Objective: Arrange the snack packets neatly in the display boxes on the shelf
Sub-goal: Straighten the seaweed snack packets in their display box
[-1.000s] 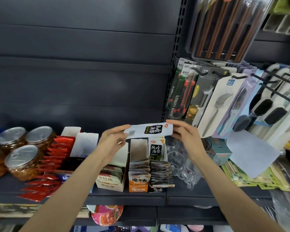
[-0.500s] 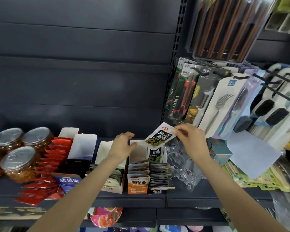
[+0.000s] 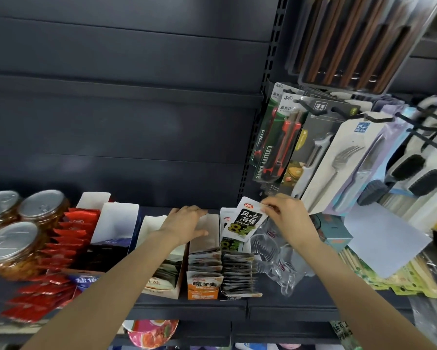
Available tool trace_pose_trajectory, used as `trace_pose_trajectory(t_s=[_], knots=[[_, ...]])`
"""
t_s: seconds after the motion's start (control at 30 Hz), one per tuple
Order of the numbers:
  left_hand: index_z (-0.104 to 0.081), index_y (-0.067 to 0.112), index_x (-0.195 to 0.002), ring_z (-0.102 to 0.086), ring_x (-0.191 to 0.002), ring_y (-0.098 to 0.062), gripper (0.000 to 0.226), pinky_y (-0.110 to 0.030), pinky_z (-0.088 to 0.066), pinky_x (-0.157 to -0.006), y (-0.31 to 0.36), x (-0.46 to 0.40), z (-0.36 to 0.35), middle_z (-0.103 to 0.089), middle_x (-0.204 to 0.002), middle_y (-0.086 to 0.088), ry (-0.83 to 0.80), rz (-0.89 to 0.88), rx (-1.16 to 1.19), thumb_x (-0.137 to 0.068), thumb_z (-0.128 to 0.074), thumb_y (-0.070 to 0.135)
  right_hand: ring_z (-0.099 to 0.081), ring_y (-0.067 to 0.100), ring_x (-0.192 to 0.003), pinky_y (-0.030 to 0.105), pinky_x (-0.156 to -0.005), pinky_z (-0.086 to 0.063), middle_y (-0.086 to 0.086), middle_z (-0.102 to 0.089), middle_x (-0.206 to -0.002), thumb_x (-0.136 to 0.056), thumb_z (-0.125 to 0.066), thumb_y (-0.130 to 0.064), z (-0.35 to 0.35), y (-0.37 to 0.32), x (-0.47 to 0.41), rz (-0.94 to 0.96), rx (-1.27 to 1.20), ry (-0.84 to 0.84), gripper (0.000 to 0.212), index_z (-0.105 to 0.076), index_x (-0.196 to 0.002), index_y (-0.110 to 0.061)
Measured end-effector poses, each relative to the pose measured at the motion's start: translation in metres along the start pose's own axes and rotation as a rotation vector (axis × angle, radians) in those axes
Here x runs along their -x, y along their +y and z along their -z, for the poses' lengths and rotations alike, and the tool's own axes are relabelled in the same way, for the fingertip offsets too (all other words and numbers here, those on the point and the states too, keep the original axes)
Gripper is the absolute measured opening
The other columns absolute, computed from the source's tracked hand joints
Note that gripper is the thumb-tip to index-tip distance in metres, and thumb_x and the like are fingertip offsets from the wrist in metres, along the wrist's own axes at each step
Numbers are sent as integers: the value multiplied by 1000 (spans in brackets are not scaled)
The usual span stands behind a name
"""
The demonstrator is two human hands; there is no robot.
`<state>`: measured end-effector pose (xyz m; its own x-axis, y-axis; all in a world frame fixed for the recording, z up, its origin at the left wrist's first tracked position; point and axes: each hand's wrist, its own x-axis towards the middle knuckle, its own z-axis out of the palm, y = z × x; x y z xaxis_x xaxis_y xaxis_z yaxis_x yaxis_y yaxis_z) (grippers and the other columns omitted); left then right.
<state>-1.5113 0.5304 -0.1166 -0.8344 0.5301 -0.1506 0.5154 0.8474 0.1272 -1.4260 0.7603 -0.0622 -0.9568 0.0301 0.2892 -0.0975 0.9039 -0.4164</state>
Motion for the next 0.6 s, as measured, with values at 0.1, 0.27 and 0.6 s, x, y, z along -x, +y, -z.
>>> trace_pose_trajectory(t_s=[0.1, 0.27, 0.6], knots=[[-31, 26, -146, -36, -132, -19, 60, -35, -26, -107, -1, -1, -3, -38, -146, 3, 5, -13, -38, -93, -51, 45, -60, 21, -88, 34, -80, -48, 1, -62, -93, -92, -58, -14, -12, 2, -4, 8, 10, -104, 17, -70, -104, -15], [-28, 25, -147, -36, -132, -19, 63, -33, -26, -107, -2, -2, -3, -39, -145, 2, 24, -26, -11, -92, -53, 43, -63, 21, -91, 38, -74, -53, 2, -69, -97, -91, -58, -16, -40, -5, -14, -28, 33, -139, 14, -62, -104, -19], [-30, 25, -146, -37, -128, -20, 62, -34, -28, -104, -2, -5, -7, -39, -143, 2, 33, -16, -38, -92, -52, 45, -56, 23, -98, 33, -76, -50, 6, -54, -109, -94, -49, -12, -76, 0, -27, -95, 97, -115, 21, -68, -104, -7]])
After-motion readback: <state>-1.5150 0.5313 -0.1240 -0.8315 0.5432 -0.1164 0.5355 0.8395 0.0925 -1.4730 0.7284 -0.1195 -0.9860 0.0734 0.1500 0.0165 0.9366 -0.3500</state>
